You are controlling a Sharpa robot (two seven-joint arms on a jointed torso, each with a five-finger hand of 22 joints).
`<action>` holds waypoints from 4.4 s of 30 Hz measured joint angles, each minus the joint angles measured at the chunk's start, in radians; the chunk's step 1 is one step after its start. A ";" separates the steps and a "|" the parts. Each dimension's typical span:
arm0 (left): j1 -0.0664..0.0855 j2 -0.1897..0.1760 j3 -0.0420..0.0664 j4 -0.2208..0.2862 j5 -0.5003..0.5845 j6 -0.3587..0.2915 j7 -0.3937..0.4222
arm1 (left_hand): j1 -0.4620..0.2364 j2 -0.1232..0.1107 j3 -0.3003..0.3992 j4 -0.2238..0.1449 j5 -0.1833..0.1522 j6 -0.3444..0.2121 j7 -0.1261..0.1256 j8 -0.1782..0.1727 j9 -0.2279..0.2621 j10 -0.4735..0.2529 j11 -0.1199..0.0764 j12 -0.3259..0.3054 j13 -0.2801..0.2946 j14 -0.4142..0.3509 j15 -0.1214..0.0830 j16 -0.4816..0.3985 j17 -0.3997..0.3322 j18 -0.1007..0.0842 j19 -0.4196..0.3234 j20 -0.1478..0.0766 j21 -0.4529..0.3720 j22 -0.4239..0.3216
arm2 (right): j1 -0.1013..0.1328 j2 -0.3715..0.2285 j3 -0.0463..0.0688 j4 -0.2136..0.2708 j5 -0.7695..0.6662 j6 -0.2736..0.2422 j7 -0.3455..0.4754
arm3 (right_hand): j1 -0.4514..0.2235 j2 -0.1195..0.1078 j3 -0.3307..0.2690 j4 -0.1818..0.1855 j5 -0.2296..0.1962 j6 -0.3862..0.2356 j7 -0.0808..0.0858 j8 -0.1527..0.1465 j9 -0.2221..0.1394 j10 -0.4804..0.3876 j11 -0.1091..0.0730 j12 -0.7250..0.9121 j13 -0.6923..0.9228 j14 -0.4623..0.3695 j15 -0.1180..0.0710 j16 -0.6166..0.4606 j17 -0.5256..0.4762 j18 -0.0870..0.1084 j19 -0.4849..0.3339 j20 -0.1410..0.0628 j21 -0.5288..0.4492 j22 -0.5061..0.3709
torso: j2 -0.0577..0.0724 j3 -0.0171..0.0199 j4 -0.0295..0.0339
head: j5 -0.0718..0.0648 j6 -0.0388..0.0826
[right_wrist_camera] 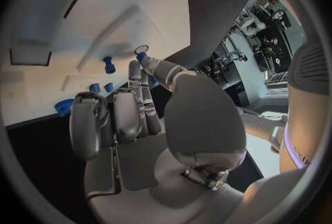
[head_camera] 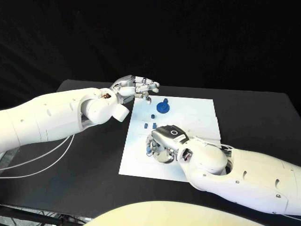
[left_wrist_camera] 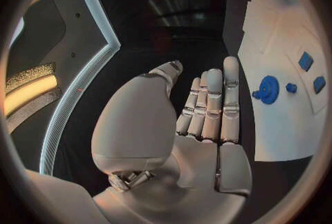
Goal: Assemble the parts on the task board
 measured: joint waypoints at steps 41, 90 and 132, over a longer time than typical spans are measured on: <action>0.000 -0.001 0.000 -0.001 0.000 0.002 -0.004 | 0.000 0.000 0.000 0.000 0.000 0.000 0.000 0.004 0.000 0.000 0.000 0.000 0.000 0.000 0.000 0.000 -0.001 0.000 0.000 0.000 -0.004 0.000 | 0.000 0.002 -0.001 -0.006 0.043 0.018 0.005 | 0.000 0.000 0.000 0.000 0.000 0.001 0.000 0.000 0.002 0.000 0.000 0.000 0.003 0.000 0.000 0.004 -0.002 0.000 0.001 0.000 0.000 0.000 | 0.000 -0.0003 0.0005 | 0.000 -0.004; -0.013 -0.033 -0.008 0.028 0.001 -0.001 0.017 | 0.000 0.000 -0.008 0.008 0.000 0.000 0.000 0.004 -0.001 -0.004 -0.004 0.004 0.000 -0.007 0.000 0.000 -0.003 0.000 0.000 0.000 -0.003 -0.001 | 0.099 -0.547 0.002 0.182 0.569 -0.026 0.005 | -0.107 -0.025 -0.413 0.288 0.034 -0.145 0.008 0.124 0.068 0.229 -0.007 1.168 1.119 0.003 -0.004 0.250 0.177 -0.047 0.000 -0.004 0.138 0.000 | -0.012 0.0012 -0.0131 | -0.088 0.028; -0.016 -0.043 -0.008 0.032 0.002 -0.001 0.015 | 0.000 0.000 -0.008 0.008 0.000 0.000 0.000 0.008 -0.001 -0.004 -0.004 0.004 0.000 -0.007 0.000 0.004 -0.004 0.000 0.000 0.000 -0.007 -0.001 | 0.029 -0.430 0.002 0.129 0.487 0.037 -0.166 | -0.083 0.088 -0.637 0.313 0.023 -0.121 -0.011 0.186 0.070 0.232 -0.017 1.156 1.119 0.004 -0.011 0.254 0.177 -0.047 0.002 -0.016 0.147 0.000 | -0.010 -0.0001 -0.0110 | -0.092 0.024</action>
